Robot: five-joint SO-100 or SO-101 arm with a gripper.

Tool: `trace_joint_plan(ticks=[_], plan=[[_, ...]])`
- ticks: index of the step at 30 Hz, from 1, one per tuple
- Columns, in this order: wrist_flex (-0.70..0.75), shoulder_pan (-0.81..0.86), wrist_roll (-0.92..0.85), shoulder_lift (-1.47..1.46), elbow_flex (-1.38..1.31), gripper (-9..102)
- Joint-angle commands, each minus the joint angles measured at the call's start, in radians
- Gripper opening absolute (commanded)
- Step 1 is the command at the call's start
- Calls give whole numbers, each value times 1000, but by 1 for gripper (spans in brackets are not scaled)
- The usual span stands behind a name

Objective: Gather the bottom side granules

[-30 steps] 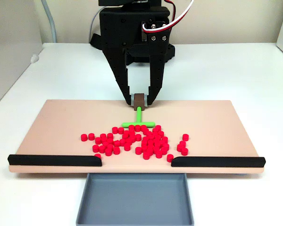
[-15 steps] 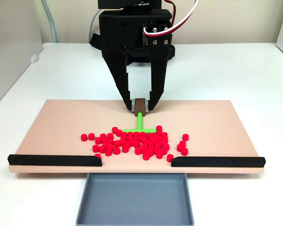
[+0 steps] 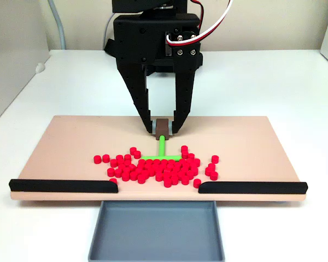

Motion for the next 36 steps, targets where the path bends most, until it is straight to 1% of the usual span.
trace_joint_plan(ticks=[1, 8, 14, 22, 28, 33, 36], plan=[[-5, -6, -3, -11, -2, 5], [9, -9, 32, 34, -54, 4], [67, -15, 48, 54, -118, 4], [189, -14, 29, 150, -118, 4], [321, -5, -5, 244, -118, 3], [387, 9, -3, 301, -118, 0], [408, 14, -6, 310, -118, 0]])
